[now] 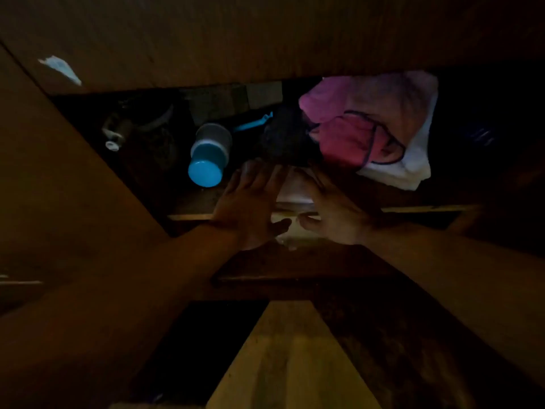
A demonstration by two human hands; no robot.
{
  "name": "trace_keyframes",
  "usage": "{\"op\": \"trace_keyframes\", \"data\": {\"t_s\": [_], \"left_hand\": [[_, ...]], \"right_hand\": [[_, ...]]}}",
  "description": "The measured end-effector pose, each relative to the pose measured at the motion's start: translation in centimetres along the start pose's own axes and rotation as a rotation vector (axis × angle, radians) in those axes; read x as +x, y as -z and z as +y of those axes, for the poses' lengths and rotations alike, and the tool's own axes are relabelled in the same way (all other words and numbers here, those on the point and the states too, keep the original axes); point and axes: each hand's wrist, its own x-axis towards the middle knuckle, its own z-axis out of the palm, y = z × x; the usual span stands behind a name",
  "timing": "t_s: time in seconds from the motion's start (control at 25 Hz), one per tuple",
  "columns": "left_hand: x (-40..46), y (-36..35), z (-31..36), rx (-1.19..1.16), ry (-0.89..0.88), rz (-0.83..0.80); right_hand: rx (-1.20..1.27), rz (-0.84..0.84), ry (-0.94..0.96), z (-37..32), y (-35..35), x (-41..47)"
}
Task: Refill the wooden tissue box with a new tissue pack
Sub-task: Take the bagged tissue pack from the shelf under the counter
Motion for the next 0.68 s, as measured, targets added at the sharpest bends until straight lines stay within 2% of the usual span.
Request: {"op": "trace_keyframes", "data": {"t_s": [0.16, 0.36, 0.52, 0.64, 0.68], "left_hand": [[-0.5, -1.8, 0.3, -0.062, 0.016, -0.069], [-1.2, -1.3, 0.2, -0.096, 0.012, -0.048], [-1.5, -0.5, -0.1, -0.137, 0.014, -0.043], [-1.8, 0.5, -0.3, -0.161, -0.030, 0.016], [-2.0, 0.8, -0.3, -0.168, -0.032, 0.031]], "right_hand": [[0.011, 0.047, 0.021, 0.5, -1.9, -0.6], [-0.067, 0.108, 0.013, 0.3, -2.4, -0.7], [-0.078, 0.169, 0.090, 0.3, -2.6, -0.6], [-0.017, 0.237, 0.060, 0.0, -1.8, -0.9], [0.054, 0.191, 0.040, -0.3, -1.3, -0.8]]}}
